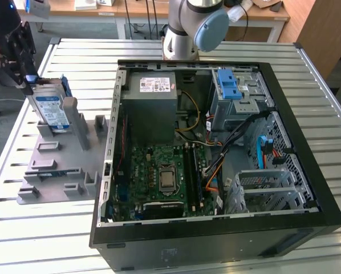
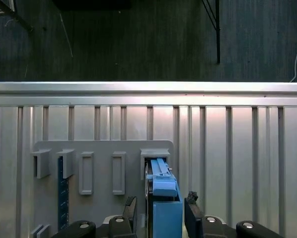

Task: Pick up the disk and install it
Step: 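Pick up the disk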

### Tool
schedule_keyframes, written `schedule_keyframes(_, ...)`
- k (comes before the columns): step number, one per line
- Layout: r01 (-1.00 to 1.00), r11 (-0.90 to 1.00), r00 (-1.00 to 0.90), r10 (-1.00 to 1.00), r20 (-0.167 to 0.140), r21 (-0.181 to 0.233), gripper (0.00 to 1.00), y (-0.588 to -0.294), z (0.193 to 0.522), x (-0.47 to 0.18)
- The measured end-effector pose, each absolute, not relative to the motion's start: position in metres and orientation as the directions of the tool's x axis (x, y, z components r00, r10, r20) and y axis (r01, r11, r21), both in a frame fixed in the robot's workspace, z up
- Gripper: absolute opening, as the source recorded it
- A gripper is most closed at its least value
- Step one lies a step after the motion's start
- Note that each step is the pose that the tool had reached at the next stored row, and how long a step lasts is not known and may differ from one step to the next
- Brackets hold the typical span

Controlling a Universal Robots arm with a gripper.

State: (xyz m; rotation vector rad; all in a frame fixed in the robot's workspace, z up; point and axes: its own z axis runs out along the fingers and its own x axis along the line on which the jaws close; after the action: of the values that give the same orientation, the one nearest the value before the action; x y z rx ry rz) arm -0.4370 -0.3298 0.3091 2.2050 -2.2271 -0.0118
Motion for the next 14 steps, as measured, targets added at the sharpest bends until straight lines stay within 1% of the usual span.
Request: schedule_keyframes(14,-0.999,-0.031,0.031,-1.000,0.002,0.011,0.51,-0.329,0.295,-0.438)
